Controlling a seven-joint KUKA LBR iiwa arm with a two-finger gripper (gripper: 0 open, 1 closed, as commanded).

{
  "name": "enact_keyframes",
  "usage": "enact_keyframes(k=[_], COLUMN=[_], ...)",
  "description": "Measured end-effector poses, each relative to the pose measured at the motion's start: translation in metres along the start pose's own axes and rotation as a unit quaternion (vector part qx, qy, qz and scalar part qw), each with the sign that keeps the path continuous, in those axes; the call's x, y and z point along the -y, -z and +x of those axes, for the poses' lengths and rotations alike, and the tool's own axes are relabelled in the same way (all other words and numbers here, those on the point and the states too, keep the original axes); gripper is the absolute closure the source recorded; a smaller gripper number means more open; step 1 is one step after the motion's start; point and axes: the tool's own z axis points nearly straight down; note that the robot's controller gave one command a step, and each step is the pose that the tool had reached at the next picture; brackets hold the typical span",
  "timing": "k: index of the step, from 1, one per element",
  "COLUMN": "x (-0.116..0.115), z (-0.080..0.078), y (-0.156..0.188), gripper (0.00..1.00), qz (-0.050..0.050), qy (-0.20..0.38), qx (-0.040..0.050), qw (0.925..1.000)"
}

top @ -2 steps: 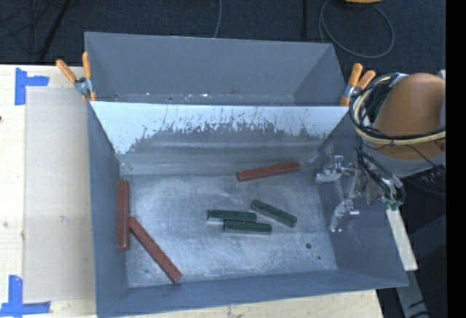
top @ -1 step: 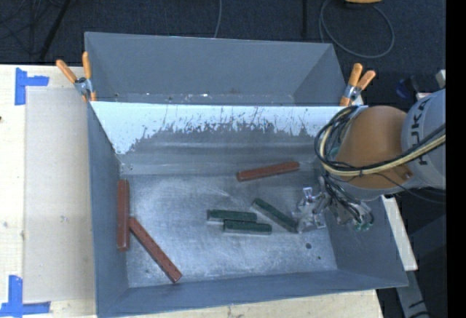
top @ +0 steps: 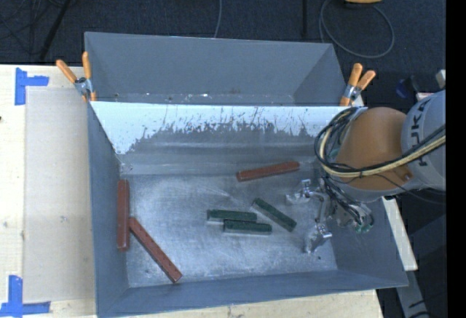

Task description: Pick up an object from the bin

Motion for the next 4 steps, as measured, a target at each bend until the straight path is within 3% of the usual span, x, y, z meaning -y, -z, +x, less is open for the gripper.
enact_keyframes(k=[1, 2, 3, 4], x=[0.000, -0.075, -0.075, -0.058], z=[0.000, -0.002, -0.002, -0.003], y=[0.000, 0.003, 0.003, 0.136], gripper=[0.00, 1.00, 1.00, 1.00], qz=[0.000, 0.000, 0.000, -0.001], qy=[0.000, -0.007, -0.007, -0.006], qx=[0.0001, 0.0029, 0.0029, -0.0036], qw=[1.0000, 1.0000, 1.0000, 1.0000])
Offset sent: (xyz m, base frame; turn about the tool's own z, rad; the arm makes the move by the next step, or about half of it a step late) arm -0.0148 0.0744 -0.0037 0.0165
